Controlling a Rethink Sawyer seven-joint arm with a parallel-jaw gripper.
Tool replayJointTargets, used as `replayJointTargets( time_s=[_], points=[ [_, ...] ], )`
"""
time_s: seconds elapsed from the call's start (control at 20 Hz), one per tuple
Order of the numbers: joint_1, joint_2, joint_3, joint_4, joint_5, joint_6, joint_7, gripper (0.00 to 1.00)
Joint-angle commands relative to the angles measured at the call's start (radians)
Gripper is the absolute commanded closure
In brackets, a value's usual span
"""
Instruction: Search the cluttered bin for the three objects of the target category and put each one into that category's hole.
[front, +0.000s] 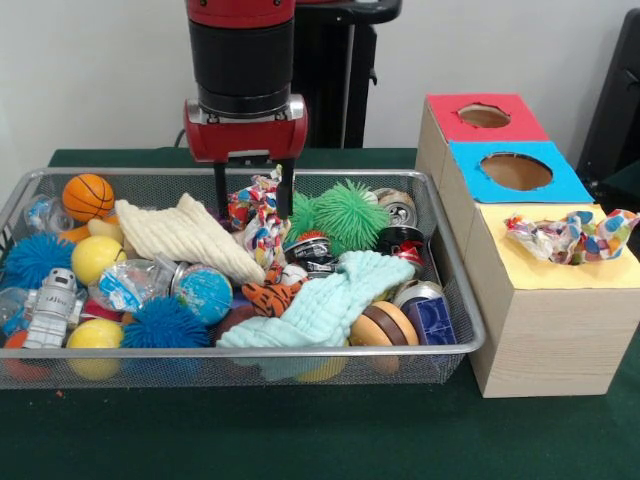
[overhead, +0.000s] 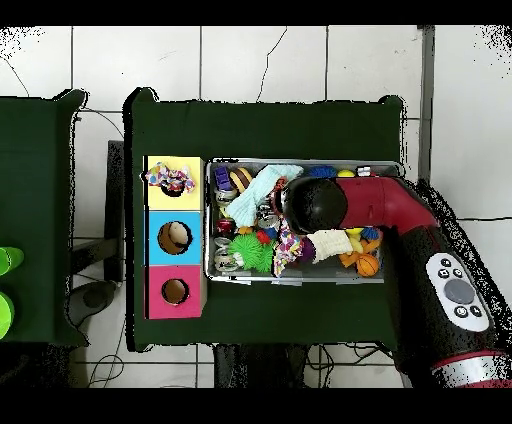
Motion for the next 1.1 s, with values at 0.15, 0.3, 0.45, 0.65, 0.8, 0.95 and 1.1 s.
replayJointTargets(
  time_s=[0.15, 0.3, 0.45, 0.65, 0.8, 0.95, 1.1],
  points=[
    [-0.015, 0.035, 0.018, 0.144, 0.007, 0.053, -0.070, 0.00],
    [-0.001, 0.083, -0.016, 0.152, -0.057, -0.034, -0.041, 0.00],
    [0.008, 0.159, -0.043, 0.132, -0.104, -0.117, -0.005, 0.00],
    [0.062, 0.242, -0.113, 0.084, -0.180, -0.188, 0.069, 0.00],
    [0.114, 0.288, -0.176, 0.054, -0.216, -0.224, 0.121, 0.00],
    [0.154, 0.306, -0.224, 0.045, -0.193, -0.211, 0.119, 1.00],
    [0.189, 0.304, -0.246, 0.028, -0.179, -0.184, 0.149, 1.00]
  ],
)
